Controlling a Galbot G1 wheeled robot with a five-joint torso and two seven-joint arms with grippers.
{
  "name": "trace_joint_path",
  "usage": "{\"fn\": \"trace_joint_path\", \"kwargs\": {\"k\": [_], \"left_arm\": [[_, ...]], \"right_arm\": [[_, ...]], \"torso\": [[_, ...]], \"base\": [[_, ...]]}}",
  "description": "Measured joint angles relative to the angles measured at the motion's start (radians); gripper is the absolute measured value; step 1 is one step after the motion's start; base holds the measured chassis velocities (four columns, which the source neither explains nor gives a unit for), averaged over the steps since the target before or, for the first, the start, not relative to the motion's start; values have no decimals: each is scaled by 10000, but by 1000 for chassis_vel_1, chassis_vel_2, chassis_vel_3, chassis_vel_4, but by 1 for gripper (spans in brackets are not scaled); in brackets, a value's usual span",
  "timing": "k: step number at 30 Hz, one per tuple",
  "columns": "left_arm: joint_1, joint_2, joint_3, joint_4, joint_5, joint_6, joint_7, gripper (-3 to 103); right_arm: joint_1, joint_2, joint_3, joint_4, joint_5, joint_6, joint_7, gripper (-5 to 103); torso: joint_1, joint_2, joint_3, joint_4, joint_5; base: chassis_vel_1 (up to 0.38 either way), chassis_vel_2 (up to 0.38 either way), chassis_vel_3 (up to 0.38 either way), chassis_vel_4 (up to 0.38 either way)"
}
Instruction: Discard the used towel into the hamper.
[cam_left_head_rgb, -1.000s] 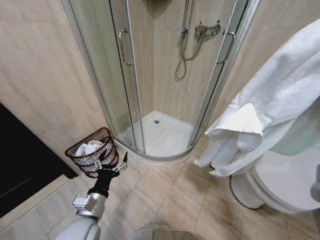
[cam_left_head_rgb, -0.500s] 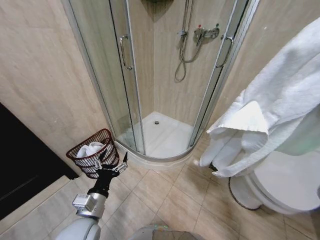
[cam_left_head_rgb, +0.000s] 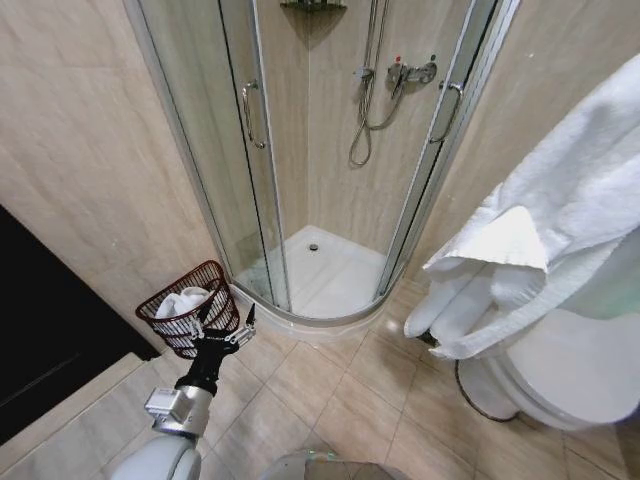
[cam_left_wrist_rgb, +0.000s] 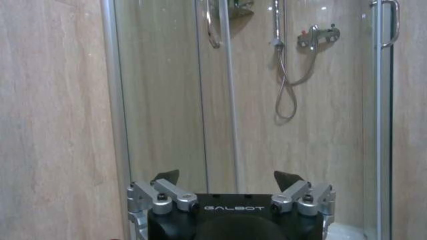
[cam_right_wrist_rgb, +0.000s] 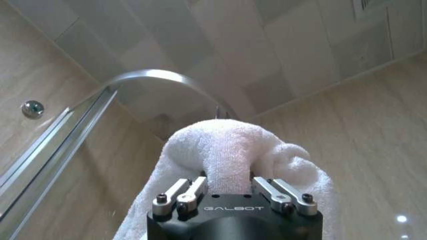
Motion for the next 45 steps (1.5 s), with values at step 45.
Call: {"fn": "trace_joint_path", "kwargs": {"k": [45], "left_arm": [[0, 0, 0, 0, 0, 0, 0, 93]], "right_arm": [[87, 58, -187, -3, -199, 123, -75, 20]], "torso": [[843, 1929, 1088, 0, 1]], "base": [[0, 0, 0, 0]]}}
